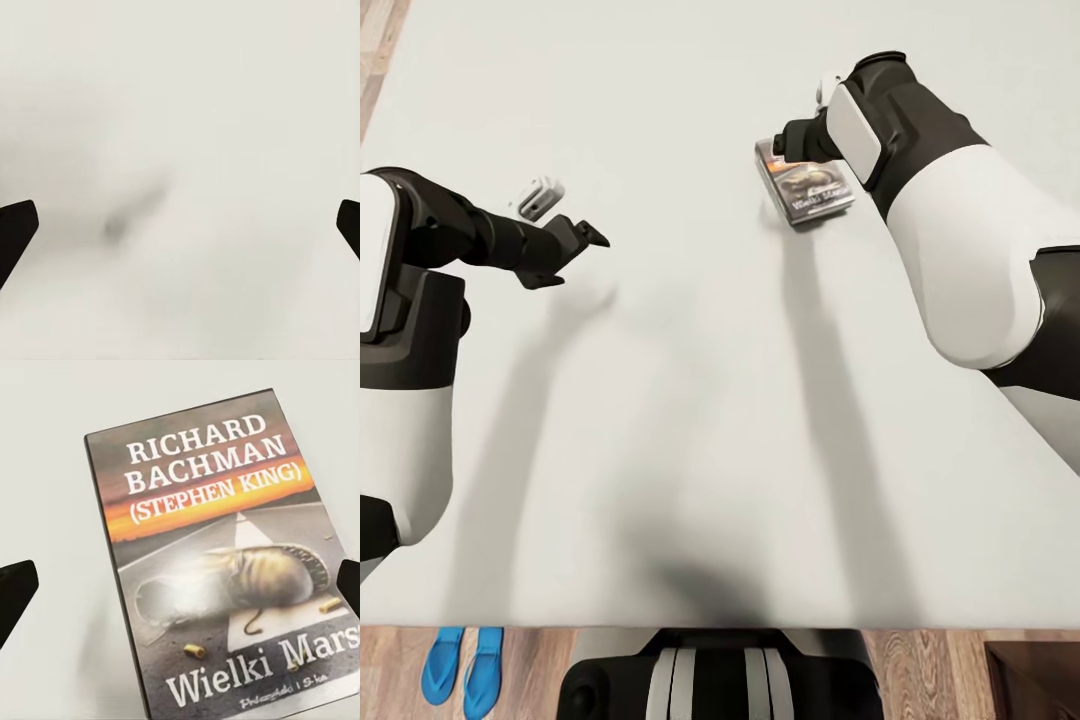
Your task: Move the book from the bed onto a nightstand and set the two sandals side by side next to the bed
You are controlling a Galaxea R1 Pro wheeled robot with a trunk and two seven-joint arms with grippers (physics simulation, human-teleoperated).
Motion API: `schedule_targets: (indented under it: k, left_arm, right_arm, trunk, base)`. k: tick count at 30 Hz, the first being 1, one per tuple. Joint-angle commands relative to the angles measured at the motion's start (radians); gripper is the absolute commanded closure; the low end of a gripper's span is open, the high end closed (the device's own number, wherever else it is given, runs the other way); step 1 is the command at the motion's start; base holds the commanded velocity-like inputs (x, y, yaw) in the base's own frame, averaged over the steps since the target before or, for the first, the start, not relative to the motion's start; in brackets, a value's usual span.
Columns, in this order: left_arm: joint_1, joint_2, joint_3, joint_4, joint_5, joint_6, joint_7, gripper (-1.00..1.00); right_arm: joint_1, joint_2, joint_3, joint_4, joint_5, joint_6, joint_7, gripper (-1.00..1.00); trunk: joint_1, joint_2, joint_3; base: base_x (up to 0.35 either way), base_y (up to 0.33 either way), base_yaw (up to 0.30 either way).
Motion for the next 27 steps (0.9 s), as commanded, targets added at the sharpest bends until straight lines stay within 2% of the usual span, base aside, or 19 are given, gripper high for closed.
schedule_targets:
  k: [1,10,15,27]
  left_arm:
    - [-0.001,0.001,-0.001,0.000,0.010,0.007,0.009,-1.00]
    - [-0.008,0.002,-0.001,-0.001,0.021,0.006,0.009,-1.00]
    - [-0.034,0.002,-0.004,-0.001,0.025,0.006,0.010,-1.00]
    - [-0.050,0.002,-0.005,0.000,0.031,0.007,0.007,-1.00]
  right_arm:
    - [-0.001,0.001,-0.005,-0.001,0.005,0.005,-0.002,-1.00]
    - [0.002,0.001,-0.004,-0.009,0.007,-0.009,-0.002,-1.00]
    - [0.001,0.001,-0.004,-0.011,0.009,-0.031,-0.002,-1.00]
    - [0.001,0.001,-0.003,-0.007,0.011,-0.045,-0.003,-1.00]
  trunk:
    - [0.004,-0.007,-0.005]
    - [0.004,-0.007,-0.016]
    - [0.004,-0.007,-0.017]
    - [0.004,-0.007,-0.018]
  base:
    - [0.000,0.000,0.000]
    - [0.000,0.000,0.000]
    - [0.000,0.000,0.000]
    - [0.000,0.000,0.000]
